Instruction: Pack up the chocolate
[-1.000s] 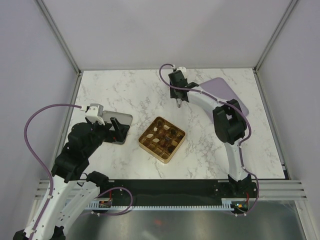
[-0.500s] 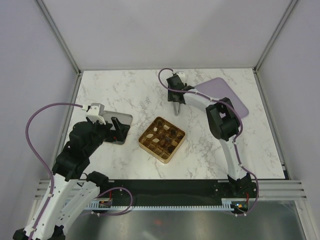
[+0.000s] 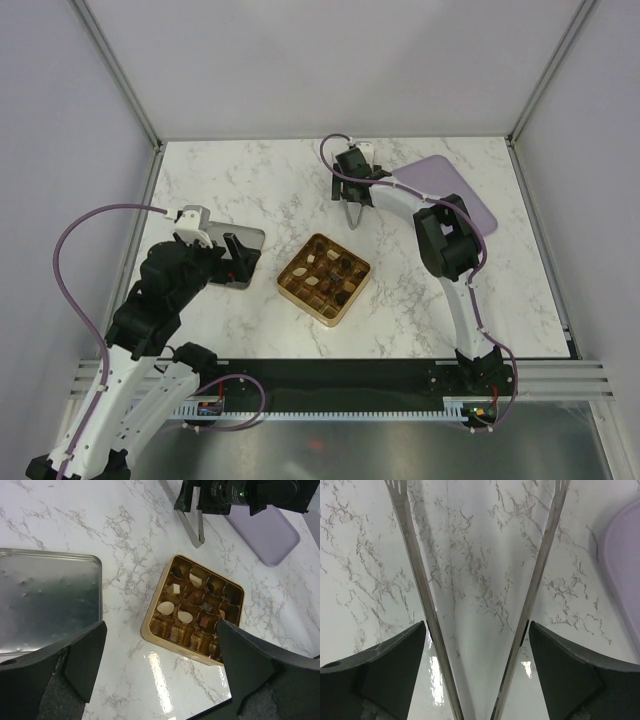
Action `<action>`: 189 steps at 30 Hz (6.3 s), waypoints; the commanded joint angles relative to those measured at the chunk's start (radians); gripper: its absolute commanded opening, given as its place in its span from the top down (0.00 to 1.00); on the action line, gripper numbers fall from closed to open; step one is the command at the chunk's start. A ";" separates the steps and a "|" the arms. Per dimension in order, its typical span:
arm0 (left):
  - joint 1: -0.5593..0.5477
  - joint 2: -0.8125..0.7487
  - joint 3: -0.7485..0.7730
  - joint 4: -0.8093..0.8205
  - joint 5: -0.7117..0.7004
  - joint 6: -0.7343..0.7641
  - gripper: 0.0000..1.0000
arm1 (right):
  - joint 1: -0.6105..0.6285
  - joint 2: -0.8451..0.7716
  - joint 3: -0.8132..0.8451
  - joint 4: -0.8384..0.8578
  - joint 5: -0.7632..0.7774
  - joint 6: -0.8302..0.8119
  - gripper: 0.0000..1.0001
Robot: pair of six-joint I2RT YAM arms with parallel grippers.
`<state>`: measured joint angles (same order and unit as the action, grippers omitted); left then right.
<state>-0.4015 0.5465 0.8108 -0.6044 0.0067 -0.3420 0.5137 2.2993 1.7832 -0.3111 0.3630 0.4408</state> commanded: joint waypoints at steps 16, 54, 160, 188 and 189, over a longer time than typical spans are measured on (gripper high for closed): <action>-0.005 0.145 0.004 0.000 -0.059 0.009 0.00 | 0.023 -0.630 -0.286 -0.017 -0.242 0.000 0.02; 0.122 1.151 0.373 -0.046 0.018 0.202 0.51 | 0.042 -1.480 -0.801 -0.085 -0.328 -0.131 0.04; -0.066 0.650 0.755 -0.120 0.472 0.008 0.53 | 0.215 -0.942 -0.487 0.107 -1.308 -0.819 1.00; 0.089 0.412 0.400 -0.077 0.371 -0.055 0.09 | 0.088 -1.152 -0.910 0.503 -0.921 0.357 1.00; 0.089 0.414 0.366 -0.063 0.369 -0.067 0.10 | 0.085 -1.140 -0.926 0.550 -0.920 0.378 1.00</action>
<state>-0.3161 0.9802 1.2190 -0.7357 0.3496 -0.3660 0.5991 1.1378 0.8925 0.0708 -0.5480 0.6674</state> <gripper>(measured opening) 0.907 0.233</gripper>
